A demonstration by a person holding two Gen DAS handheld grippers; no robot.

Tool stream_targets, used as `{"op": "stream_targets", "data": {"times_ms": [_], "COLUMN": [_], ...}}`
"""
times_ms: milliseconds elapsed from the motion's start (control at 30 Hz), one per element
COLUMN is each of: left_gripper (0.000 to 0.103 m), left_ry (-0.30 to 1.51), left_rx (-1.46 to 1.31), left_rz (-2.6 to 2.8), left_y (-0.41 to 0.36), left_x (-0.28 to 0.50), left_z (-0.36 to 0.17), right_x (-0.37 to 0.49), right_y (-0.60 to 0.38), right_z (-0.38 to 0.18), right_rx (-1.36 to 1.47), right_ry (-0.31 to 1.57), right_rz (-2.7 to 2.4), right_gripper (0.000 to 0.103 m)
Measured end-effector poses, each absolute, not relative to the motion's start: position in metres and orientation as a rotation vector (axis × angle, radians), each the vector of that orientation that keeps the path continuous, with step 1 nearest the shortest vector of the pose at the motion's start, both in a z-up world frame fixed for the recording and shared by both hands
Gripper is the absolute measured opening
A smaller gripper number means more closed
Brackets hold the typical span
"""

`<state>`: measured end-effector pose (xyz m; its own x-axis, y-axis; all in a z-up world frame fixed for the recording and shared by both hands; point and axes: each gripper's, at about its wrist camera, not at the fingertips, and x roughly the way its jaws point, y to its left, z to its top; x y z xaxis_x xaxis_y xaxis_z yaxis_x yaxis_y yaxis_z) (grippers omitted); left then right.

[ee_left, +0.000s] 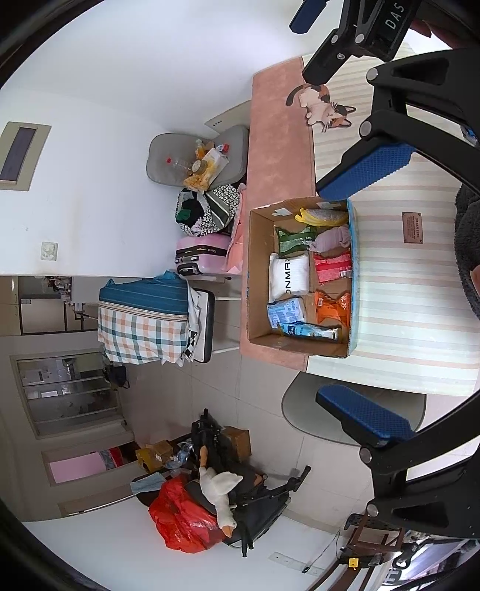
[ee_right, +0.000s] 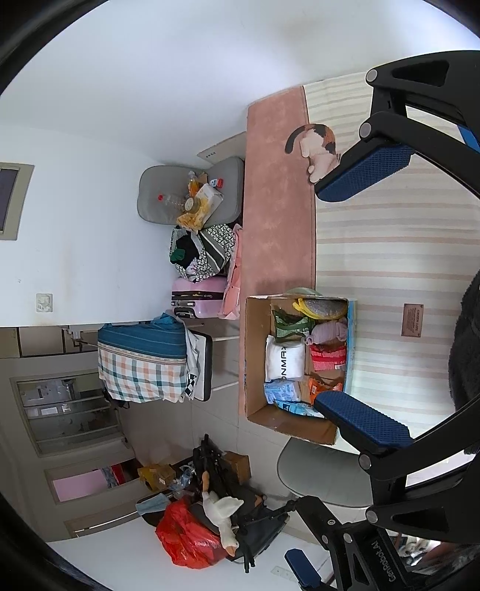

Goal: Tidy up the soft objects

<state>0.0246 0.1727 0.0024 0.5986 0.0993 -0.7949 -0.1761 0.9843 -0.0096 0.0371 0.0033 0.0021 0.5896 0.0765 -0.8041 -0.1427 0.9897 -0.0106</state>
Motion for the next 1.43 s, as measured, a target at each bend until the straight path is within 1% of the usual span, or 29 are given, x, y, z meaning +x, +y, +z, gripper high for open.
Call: {"op": "stream_targets", "data": {"times_ms": [1433], "left_gripper": [0.102], "left_ry": [0.906], "left_rx": [-0.069], "left_rz": [0.142], "left_y": [0.169], "left_x": [0.036], "left_z": [0.013], "right_x": [0.036], "right_y": [-0.003], "right_z": [0.008], "right_rx": [-0.082], "right_ry": [0.919], "right_rz": [0.122], "right_gripper": [0.103]}}
